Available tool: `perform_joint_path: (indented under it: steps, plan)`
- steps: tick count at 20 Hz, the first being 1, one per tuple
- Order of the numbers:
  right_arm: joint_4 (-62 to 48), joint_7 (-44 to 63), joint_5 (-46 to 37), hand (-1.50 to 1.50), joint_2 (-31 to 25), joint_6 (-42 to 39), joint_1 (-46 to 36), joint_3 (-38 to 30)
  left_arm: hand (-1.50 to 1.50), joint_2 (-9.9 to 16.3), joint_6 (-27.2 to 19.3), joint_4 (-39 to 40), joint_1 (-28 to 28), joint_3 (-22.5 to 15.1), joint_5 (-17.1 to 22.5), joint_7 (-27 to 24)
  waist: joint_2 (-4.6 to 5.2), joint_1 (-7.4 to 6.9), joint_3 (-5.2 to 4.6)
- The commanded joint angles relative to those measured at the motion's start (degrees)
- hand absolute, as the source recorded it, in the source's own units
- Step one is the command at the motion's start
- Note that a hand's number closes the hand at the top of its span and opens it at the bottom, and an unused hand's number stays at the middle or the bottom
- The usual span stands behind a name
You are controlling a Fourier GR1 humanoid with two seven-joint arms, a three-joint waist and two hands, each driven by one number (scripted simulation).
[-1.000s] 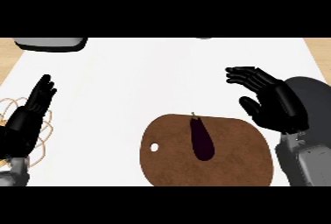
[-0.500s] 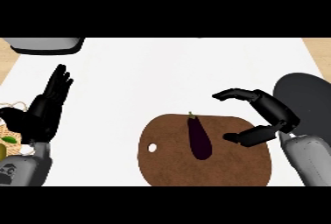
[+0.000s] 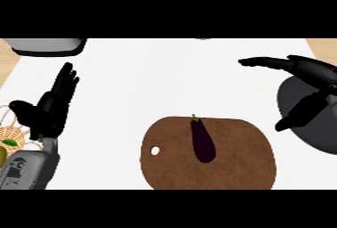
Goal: Pick the eggplant from the cutting board and place it in the pan
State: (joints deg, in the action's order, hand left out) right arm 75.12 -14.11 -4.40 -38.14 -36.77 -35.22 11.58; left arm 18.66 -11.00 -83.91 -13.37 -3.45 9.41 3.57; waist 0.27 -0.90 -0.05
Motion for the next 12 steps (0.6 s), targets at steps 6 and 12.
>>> perform_joint_path:
  steps: [6,12]
  plan:
    - [-0.8,14.0,-0.8,-1.5,2.4,-10.7,-16.0,0.5,0.0,0.4,1.8,2.4,-3.7,2.6,0.5,2.6,-0.3,0.49,0.01]
    - [-1.5,19.2,-5.5,-1.5,13.2,-7.4,-19.8,2.2,0.0,-1.9,1.2,1.6,-0.8,2.1,-1.5,0.2,-0.3,0.48,0.02]
